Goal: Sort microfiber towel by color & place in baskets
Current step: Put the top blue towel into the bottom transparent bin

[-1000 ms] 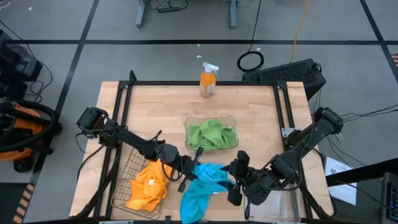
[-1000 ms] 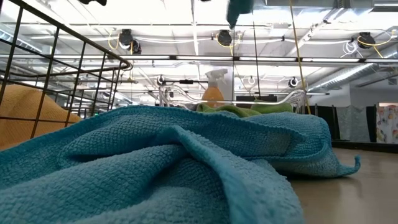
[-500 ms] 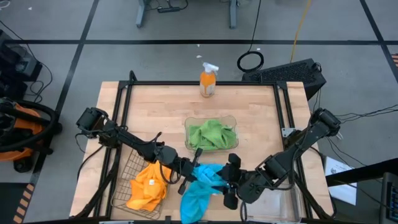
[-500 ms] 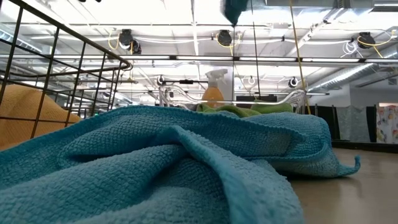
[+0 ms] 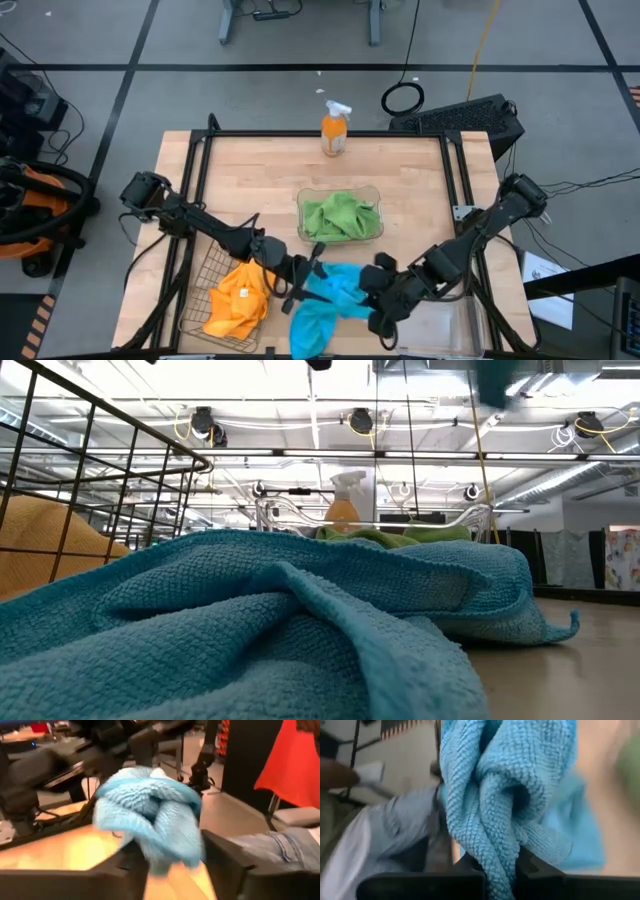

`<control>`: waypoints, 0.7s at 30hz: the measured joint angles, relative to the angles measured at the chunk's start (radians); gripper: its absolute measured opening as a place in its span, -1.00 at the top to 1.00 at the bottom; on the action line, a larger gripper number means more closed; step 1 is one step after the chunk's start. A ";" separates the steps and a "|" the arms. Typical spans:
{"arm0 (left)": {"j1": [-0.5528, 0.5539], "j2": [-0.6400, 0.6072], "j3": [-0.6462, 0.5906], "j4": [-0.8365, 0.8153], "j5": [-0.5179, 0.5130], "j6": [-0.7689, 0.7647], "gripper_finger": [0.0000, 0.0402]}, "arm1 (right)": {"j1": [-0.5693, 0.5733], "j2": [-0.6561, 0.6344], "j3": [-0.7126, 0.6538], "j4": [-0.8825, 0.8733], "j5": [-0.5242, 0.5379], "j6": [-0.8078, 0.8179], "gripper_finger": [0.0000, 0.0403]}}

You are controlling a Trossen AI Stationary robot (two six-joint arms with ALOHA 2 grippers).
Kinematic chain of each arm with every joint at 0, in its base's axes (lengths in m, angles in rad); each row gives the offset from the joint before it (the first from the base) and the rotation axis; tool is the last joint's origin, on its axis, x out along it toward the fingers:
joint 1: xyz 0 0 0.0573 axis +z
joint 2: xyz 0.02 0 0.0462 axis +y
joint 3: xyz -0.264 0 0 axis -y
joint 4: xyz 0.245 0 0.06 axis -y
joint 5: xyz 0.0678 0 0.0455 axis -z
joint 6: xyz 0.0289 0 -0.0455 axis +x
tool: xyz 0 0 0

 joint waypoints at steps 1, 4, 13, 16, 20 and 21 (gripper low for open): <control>0.000 -0.016 0.000 -0.030 0.000 -0.001 0.03 | 0.009 0.000 0.018 -0.044 -0.031 0.044 0.93; -0.002 -0.076 0.000 -0.139 -0.001 0.000 -0.29 | 0.045 -0.002 0.073 -0.173 -0.123 0.158 0.96; -0.041 -0.207 0.000 -0.411 -0.014 -0.021 -0.59 | 0.218 -0.004 0.188 -0.315 -0.243 0.544 0.96; -0.060 -0.210 0.000 -0.414 -0.015 -0.028 -0.59 | 0.281 0.008 0.175 -0.384 -0.207 0.664 0.96; -0.077 -0.210 0.000 -0.420 -0.015 -0.029 -0.59 | 0.355 0.016 0.110 -0.413 -0.076 0.770 0.96; -0.079 -0.210 -0.001 -0.420 -0.015 -0.029 -0.59 | 0.369 0.014 0.090 -0.411 -0.060 0.798 0.96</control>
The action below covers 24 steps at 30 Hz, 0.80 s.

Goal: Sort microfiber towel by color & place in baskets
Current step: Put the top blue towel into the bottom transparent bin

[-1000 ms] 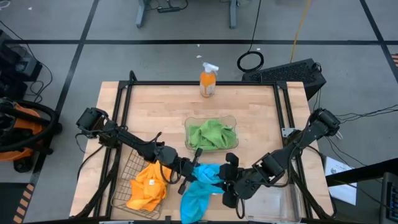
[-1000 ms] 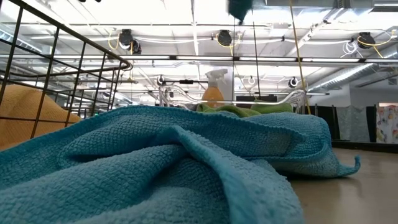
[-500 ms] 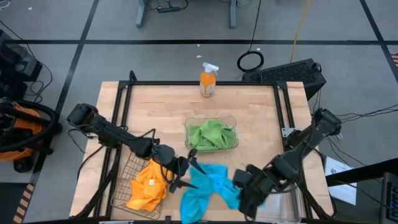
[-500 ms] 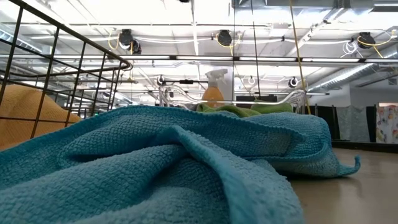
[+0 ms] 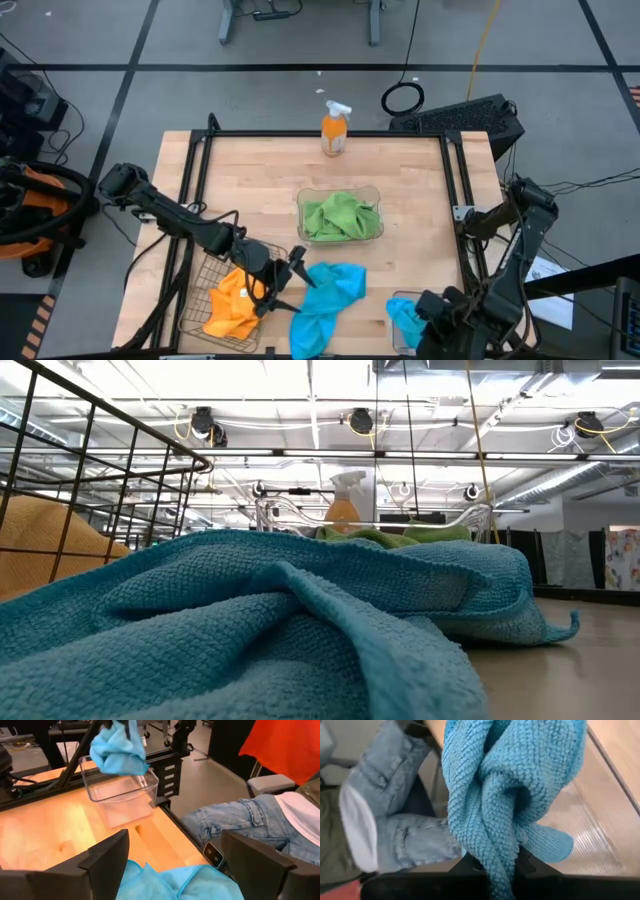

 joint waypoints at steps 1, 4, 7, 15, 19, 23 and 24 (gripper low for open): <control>-0.003 0.000 -0.001 -0.001 0.000 0.005 -0.59 | 0.013 -0.001 -0.018 0.001 0.002 0.025 0.96; -0.005 0.000 -0.002 -0.001 0.000 0.007 -0.59 | 0.040 -0.001 -0.076 0.015 0.006 0.073 0.96; -0.005 0.000 -0.002 0.006 -0.001 0.007 -0.59 | 0.055 -0.001 -0.121 0.061 0.042 0.089 0.96; -0.004 0.001 -0.002 0.006 -0.014 0.007 -0.59 | 0.055 -0.001 -0.265 0.184 0.053 0.123 0.96; -0.004 0.001 -0.002 0.005 -0.014 0.007 -0.59 | 0.056 -0.001 -0.320 0.243 0.051 0.154 0.95; -0.004 0.001 -0.002 0.002 -0.015 0.007 -0.59 | 0.056 -0.001 -0.373 0.335 0.052 0.134 0.91; -0.004 0.001 -0.002 0.002 -0.015 0.007 -0.59 | 0.056 -0.001 -0.383 0.364 0.053 0.128 0.90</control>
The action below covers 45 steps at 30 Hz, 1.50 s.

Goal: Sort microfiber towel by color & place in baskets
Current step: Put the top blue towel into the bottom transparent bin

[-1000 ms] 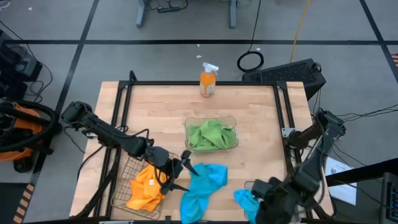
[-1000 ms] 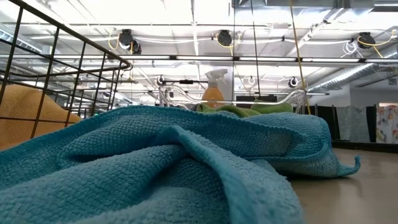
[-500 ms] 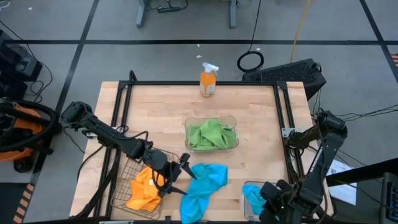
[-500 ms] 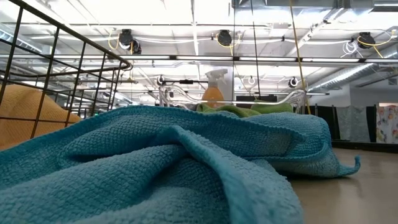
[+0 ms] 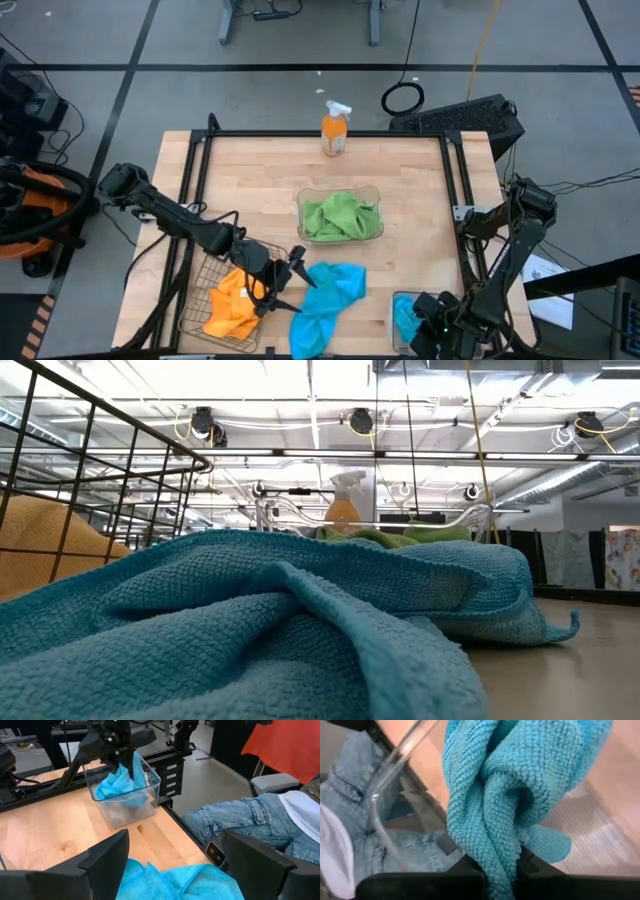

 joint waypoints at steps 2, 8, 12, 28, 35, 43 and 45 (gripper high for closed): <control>0.000 0.000 0.000 0.000 0.000 0.000 -0.59 | 0.004 0.000 -0.021 0.028 0.001 0.000 0.88; 0.000 0.000 0.000 0.000 0.000 0.000 -0.59 | 0.011 0.000 -0.067 0.016 0.002 0.064 0.83; 0.000 0.000 0.000 -0.003 0.000 0.000 -0.59 | 0.011 -0.001 -0.075 -0.001 0.001 0.089 0.71; -0.001 0.001 -0.001 -0.028 0.000 -0.001 -0.59 | 0.010 -0.004 0.031 -0.129 -0.137 0.119 -0.21; -0.001 0.001 -0.001 -0.026 0.000 -0.001 -0.59 | 0.010 -0.005 0.226 -0.377 -0.159 0.122 -0.26; -0.001 0.001 -0.001 -0.026 0.000 -0.002 -0.59 | 0.009 0.008 0.275 -0.324 -0.052 0.045 0.28; -0.003 0.001 -0.001 -0.027 -0.001 -0.002 -0.59 | 0.009 0.025 0.253 -0.329 -0.055 0.020 0.51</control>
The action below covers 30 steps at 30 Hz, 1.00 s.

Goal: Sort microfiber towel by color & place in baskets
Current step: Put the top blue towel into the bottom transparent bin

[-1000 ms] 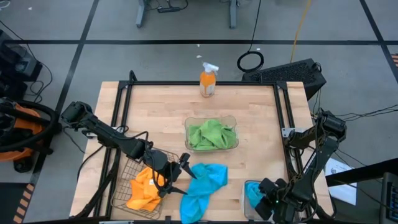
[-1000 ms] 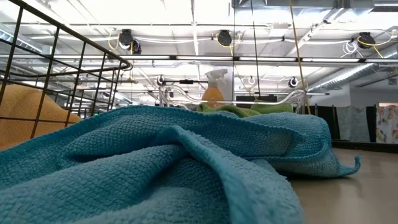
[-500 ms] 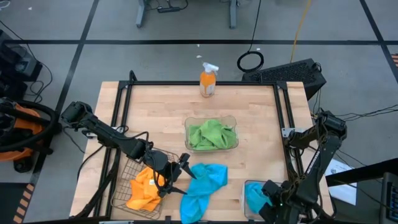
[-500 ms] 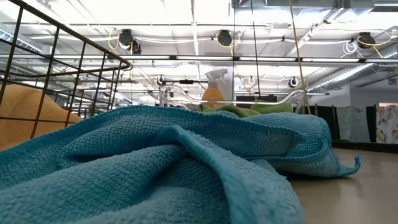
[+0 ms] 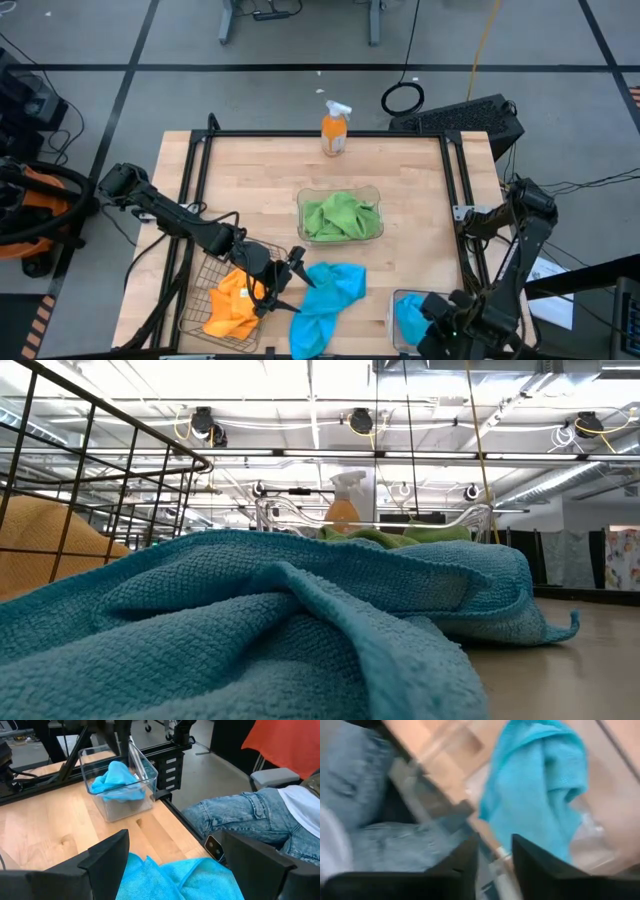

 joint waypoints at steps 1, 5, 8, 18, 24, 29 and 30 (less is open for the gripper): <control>-0.002 0.000 0.000 0.000 0.000 0.000 -0.59 | 0.000 0.008 -0.015 -0.004 -0.003 -0.012 0.63; -0.011 0.000 0.000 0.000 0.000 0.001 -0.59 | 0.000 0.016 -0.088 0.007 -0.012 -0.016 0.96; -0.011 0.000 0.000 0.000 0.000 0.001 -0.59 | -0.005 0.016 -0.153 0.017 -0.078 0.013 0.91; -0.011 0.000 0.000 0.000 0.000 0.002 -0.59 | -0.008 0.016 -0.304 0.190 -0.137 0.069 0.99; -0.011 0.000 0.000 -0.014 0.000 0.002 -0.59 | -0.010 0.010 -0.259 0.162 -0.188 0.072 0.99; -0.011 0.000 0.000 -0.018 0.000 0.002 -0.59 | -0.010 0.008 -0.147 0.058 -0.165 0.084 0.99; -0.011 0.000 0.000 -0.017 0.000 0.002 -0.59 | -0.011 0.008 -0.135 0.026 -0.143 0.100 1.00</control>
